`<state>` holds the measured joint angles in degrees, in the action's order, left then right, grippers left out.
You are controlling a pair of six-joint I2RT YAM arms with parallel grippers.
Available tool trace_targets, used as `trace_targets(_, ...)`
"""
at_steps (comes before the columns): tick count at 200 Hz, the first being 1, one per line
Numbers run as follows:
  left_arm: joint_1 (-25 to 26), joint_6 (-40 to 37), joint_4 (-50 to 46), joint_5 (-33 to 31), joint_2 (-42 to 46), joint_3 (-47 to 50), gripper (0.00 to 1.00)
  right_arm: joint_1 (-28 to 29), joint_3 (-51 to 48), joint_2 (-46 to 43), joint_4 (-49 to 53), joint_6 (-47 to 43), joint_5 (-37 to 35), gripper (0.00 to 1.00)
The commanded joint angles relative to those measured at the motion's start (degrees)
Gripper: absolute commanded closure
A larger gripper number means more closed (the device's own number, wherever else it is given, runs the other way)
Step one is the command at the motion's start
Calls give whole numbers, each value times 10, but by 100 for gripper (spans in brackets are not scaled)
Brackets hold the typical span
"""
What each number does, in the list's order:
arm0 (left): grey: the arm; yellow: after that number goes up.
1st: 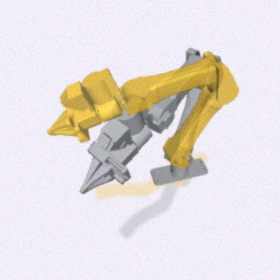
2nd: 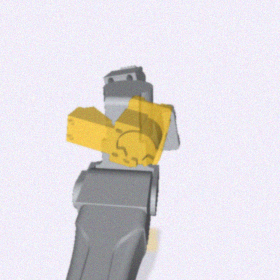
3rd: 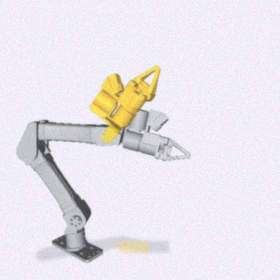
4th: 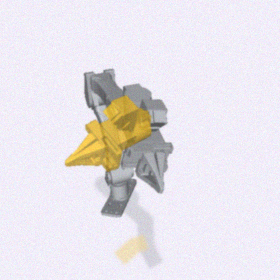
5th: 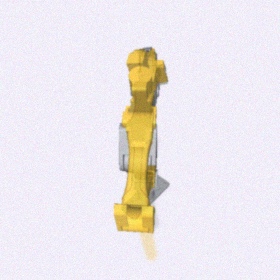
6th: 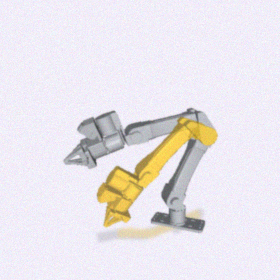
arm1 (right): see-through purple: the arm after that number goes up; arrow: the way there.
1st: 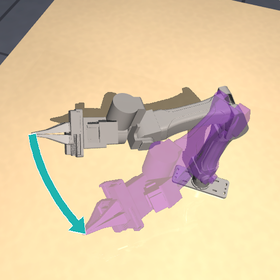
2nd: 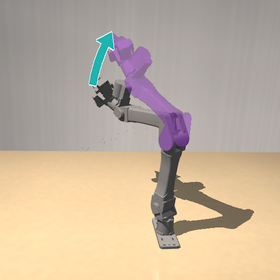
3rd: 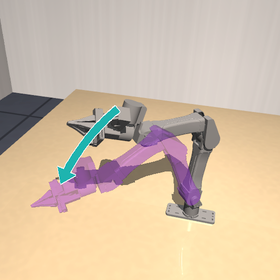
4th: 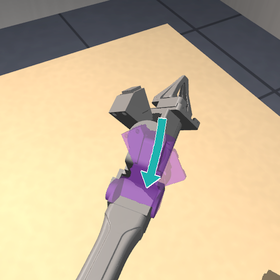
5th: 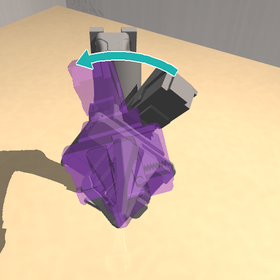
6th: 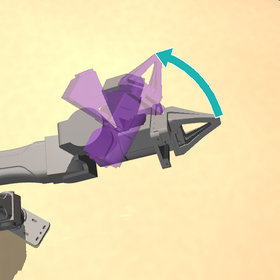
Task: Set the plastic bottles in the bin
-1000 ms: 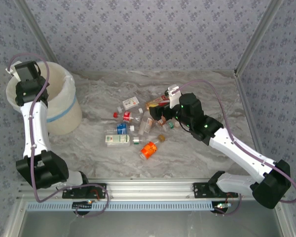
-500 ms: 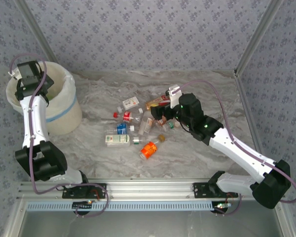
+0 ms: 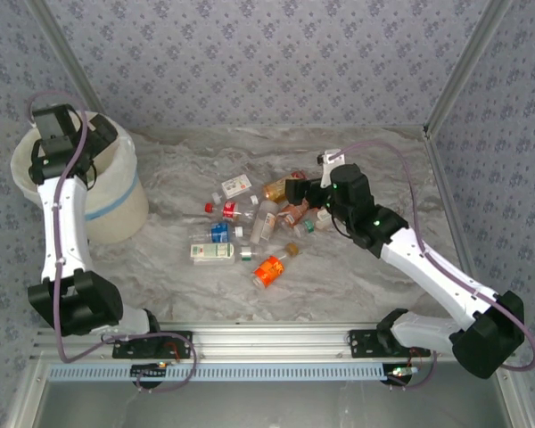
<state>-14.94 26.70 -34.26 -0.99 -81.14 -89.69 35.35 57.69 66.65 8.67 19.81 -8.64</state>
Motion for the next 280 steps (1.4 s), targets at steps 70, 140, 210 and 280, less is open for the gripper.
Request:
trace_targets(70, 19, 121, 135, 285, 100, 96, 0, -141, -58, 11, 77, 222, 5, 1)
trace_targets(140, 67, 135, 144, 291, 189, 177, 0, -158, -55, 74, 142, 305, -12, 6)
trace_targets(210, 67, 115, 138, 240, 245, 248, 1, -154, -8, 197, 134, 402, -47, 7)
trace_targets(280, 67, 98, 102, 277, 213, 231, 1, -137, 24, 291, 121, 446, -72, 17)
